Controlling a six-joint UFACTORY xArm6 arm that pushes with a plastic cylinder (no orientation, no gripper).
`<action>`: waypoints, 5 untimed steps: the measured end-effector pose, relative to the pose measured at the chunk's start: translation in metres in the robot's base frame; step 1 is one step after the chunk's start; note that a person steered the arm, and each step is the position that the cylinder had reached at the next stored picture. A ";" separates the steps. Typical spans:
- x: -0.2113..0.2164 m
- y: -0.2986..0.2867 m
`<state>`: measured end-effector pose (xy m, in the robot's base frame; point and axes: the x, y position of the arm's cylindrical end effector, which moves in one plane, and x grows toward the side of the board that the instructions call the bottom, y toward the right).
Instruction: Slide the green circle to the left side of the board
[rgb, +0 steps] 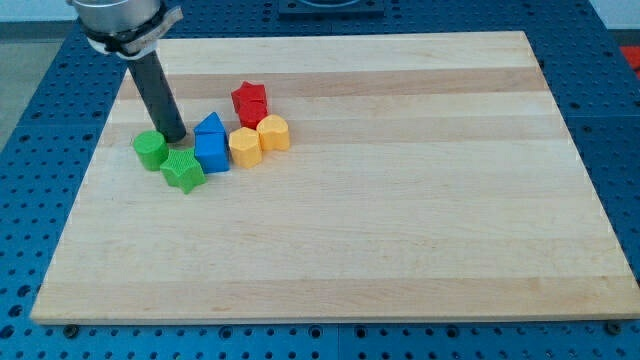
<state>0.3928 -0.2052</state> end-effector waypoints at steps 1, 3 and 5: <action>-0.013 0.006; -0.018 0.006; -0.003 0.005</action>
<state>0.3894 -0.1999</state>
